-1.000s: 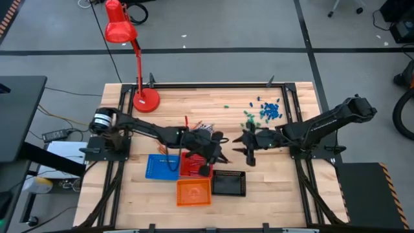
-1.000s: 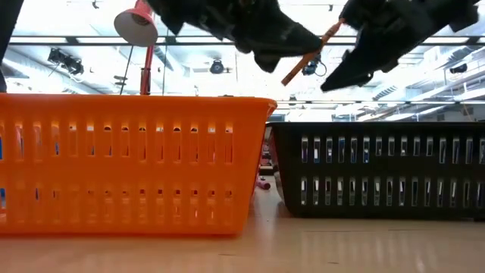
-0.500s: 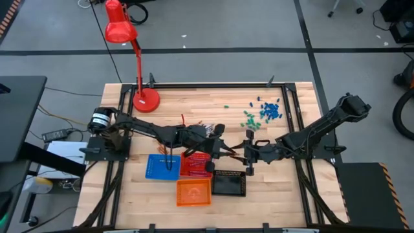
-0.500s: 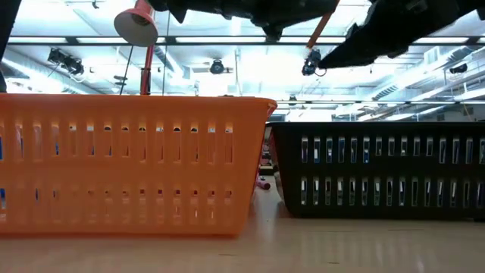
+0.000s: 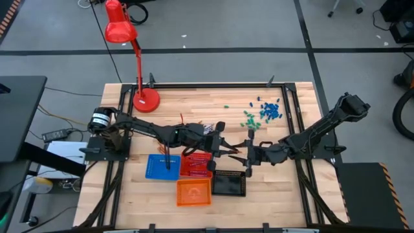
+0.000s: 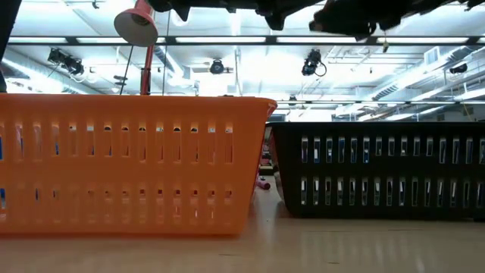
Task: Sort crayons
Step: Put the orange crayon into the black bin
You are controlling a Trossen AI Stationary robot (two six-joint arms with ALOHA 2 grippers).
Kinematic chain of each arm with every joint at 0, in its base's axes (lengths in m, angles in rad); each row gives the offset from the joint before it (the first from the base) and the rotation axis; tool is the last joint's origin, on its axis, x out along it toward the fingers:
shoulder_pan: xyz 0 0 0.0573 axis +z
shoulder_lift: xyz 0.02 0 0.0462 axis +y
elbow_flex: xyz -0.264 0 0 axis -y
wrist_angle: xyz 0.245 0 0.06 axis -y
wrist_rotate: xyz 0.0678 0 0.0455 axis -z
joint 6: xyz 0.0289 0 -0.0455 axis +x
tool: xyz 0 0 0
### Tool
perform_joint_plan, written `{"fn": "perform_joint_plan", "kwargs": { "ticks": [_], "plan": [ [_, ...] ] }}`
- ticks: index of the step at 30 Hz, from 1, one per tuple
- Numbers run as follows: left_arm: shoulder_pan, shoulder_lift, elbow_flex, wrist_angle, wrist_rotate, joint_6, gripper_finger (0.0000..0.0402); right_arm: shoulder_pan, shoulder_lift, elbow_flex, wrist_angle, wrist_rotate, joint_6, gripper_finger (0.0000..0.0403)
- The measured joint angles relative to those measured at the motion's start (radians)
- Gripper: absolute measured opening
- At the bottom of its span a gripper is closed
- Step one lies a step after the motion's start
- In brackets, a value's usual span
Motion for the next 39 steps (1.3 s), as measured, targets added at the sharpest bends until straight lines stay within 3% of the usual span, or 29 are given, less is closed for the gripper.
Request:
{"fn": "perform_joint_plan", "kwargs": {
  "ticks": [7, 17, 22, 30, 39],
  "plan": [
    [0.000, 0.000, 0.000, 0.004, 0.000, -0.006, 0.0039, 0.002, 0.000, 0.000, 0.030, 0.025, -0.028, 0.0145],
    [0.004, 0.000, 0.000, -0.007, -0.009, 0.000, 0.0039, 0.003, 0.000, 0.000, 0.014, 0.050, -0.033, 0.0027],
    [0.018, -0.001, 0.002, -0.037, -0.014, -0.001, 0.0047, 0.001, 0.001, 0.000, -0.001, 0.057, -0.029, 0.0027],
    [0.021, -0.008, 0.002, -0.109, -0.017, -0.003, 0.0121, 0.003, -0.001, 0.000, -0.032, 0.086, -0.006, 0.0047],
    [0.000, -0.150, 0.000, -0.474, -0.023, 0.058, 0.0150, 0.003, -0.003, 0.000, -0.133, -0.097, 0.283, 0.0044]
  ]
}}
